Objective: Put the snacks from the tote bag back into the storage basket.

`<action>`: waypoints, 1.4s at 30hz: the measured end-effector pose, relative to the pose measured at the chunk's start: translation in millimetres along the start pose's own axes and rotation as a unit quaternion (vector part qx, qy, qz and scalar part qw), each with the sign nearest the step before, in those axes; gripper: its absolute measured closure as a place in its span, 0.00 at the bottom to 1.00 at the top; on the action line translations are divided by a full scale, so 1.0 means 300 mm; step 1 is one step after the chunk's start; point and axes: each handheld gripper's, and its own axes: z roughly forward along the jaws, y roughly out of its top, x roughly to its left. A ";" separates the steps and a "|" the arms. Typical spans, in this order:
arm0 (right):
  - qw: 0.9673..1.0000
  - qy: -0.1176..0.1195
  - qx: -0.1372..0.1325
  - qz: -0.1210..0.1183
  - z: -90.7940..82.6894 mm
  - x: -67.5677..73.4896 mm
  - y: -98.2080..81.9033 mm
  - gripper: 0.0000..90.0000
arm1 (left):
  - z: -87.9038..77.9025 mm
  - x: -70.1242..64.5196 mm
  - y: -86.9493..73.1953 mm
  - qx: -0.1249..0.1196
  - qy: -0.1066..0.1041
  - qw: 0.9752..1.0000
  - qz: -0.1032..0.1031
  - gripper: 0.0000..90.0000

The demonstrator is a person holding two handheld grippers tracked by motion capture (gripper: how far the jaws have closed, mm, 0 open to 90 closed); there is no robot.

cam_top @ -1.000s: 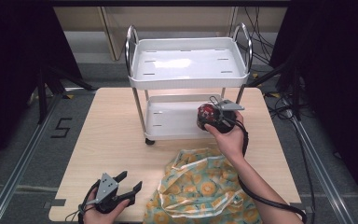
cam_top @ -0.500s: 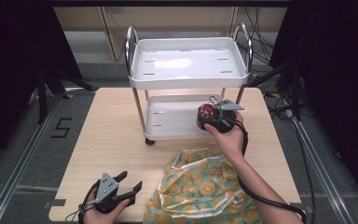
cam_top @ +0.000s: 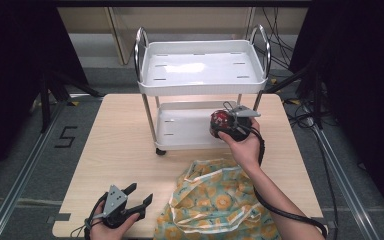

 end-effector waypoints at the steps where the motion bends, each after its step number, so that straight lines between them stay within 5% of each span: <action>1: 1.000 0.002 0.000 0.003 0.002 0.002 -0.001 0.29 | 0.000 -0.002 0.000 0.000 0.001 1.000 -0.004 0.35; 15: 1.000 -0.001 0.002 0.011 0.018 -0.002 -0.002 0.29 | 0.002 -0.004 0.000 0.001 0.005 1.000 -0.006 0.35; 16: 1.000 -0.001 -0.003 -0.008 0.023 -0.012 -0.003 0.29 | 0.001 -0.002 0.000 0.004 0.004 1.000 -0.003 0.35; 23: 1.000 -0.005 -0.002 -0.003 0.024 -0.008 -0.009 0.29 | 0.003 -0.006 0.001 0.000 0.004 1.000 -0.008 0.35; 24: 1.000 -0.008 0.004 -0.020 0.024 -0.016 -0.011 0.29 | 0.003 -0.006 0.000 -0.001 0.003 1.000 -0.009 0.35; 25: 1.000 -0.001 0.003 -0.002 0.023 -0.006 -0.010 0.29 | 0.003 -0.005 0.000 -0.001 0.004 1.000 -0.008 0.35; 26: 1.000 0.001 0.002 -0.016 0.028 -0.009 -0.010 0.29 | 0.002 -0.004 0.001 0.002 0.004 1.000 -0.005 0.35; 29: 1.000 -0.002 0.008 0.010 0.033 0.006 -0.016 0.29 | 0.000 -0.004 0.001 0.004 0.005 1.000 -0.003 0.35; 42: 1.000 -0.003 0.010 0.006 0.042 0.013 -0.026 0.29 | -0.001 -0.003 0.001 0.005 0.004 1.000 -0.004 0.35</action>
